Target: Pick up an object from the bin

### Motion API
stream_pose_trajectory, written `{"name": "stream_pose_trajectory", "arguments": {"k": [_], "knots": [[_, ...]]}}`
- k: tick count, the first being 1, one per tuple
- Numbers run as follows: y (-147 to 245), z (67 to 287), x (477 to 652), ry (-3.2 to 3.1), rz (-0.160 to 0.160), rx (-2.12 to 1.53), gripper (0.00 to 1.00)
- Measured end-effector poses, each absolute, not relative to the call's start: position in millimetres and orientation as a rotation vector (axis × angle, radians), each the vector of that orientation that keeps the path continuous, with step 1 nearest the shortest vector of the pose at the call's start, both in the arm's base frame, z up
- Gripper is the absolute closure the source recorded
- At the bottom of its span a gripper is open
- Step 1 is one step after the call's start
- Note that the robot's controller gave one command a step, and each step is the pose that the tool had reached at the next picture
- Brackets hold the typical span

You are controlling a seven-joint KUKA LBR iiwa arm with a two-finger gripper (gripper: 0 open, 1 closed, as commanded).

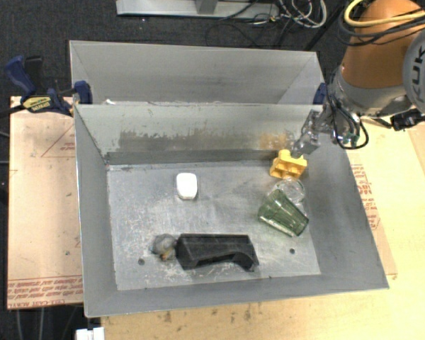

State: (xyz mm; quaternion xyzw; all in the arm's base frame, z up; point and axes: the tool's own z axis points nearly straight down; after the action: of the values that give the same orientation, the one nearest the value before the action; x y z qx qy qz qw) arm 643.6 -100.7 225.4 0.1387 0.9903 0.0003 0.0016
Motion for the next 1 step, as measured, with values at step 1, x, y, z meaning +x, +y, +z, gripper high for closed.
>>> {"name": "stream_pose_trajectory", "arguments": {"k": [1], "knots": [[-99.6,168.5,589.4,3.137,0.001,0.139,0.00]]}}
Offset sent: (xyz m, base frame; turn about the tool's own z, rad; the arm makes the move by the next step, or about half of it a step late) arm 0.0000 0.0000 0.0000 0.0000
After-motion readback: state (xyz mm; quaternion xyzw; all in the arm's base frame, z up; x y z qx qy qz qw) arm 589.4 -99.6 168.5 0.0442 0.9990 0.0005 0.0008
